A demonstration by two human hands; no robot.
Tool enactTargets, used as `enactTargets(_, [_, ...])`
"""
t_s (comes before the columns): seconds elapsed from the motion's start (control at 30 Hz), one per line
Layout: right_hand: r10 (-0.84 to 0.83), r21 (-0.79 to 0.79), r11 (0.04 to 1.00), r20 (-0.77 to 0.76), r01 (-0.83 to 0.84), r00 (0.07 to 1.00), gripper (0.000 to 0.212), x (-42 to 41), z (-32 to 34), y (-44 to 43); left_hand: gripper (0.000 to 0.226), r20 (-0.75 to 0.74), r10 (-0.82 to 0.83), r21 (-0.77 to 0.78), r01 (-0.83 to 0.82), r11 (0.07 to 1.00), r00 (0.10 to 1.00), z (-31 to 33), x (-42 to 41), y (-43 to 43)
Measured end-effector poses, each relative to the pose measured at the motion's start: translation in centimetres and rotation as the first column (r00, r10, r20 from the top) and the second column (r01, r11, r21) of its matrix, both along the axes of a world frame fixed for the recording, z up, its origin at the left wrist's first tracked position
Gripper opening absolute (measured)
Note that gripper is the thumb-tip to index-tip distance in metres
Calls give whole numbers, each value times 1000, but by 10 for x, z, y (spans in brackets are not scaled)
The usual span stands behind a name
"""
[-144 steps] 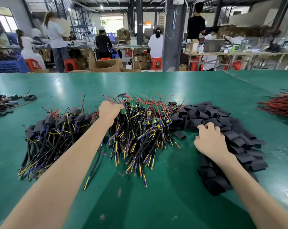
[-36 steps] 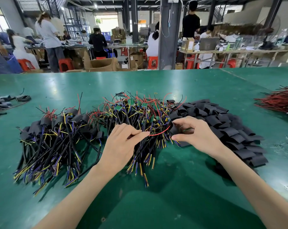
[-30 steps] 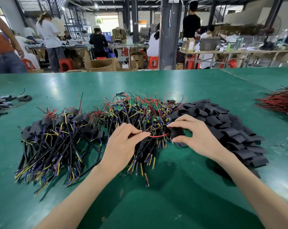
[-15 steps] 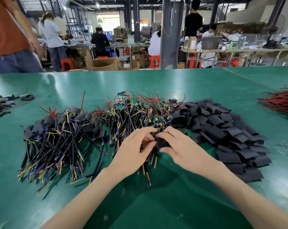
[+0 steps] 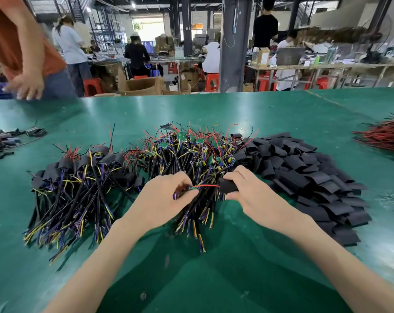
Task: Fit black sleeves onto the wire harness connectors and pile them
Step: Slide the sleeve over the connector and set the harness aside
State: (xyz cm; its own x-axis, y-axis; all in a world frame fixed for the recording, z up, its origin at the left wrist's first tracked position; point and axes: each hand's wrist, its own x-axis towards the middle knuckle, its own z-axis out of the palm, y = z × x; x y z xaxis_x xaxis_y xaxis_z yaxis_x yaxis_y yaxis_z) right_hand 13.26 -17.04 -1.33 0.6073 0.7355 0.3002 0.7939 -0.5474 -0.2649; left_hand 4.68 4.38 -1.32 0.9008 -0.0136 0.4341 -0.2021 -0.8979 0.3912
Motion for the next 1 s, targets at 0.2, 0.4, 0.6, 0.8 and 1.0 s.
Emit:
enactTargets(0.2, [-56, -147, 982, 360, 116, 931, 35, -3, 4, -4, 18, -21, -61, -172, 57, 984, 998, 7, -4, -13])
enactTargets(0.4, [0, -175, 983, 289, 53, 957, 39, -4, 4, -1, 15, -100, -157, -285, 123, 951, 983, 8, -7, -18])
enactTargets(0.6, [43, -75, 997, 329, -19, 943, 34, -12, 7, 2, 27, 5, -151, -257, 147, 955, 988, 7, -6, -27])
enactTargets(0.8, [139, 10, 989, 227, -145, 964, 32, -14, 8, 1, 16, 43, -131, -344, 138, 929, 990, 1, -3, -27])
enactTargets(1.0, [180, 149, 974, -38, -172, 983, 35, -15, 12, 0, 19, 64, -161, -323, 173, 930, 985, -2, -1, -24])
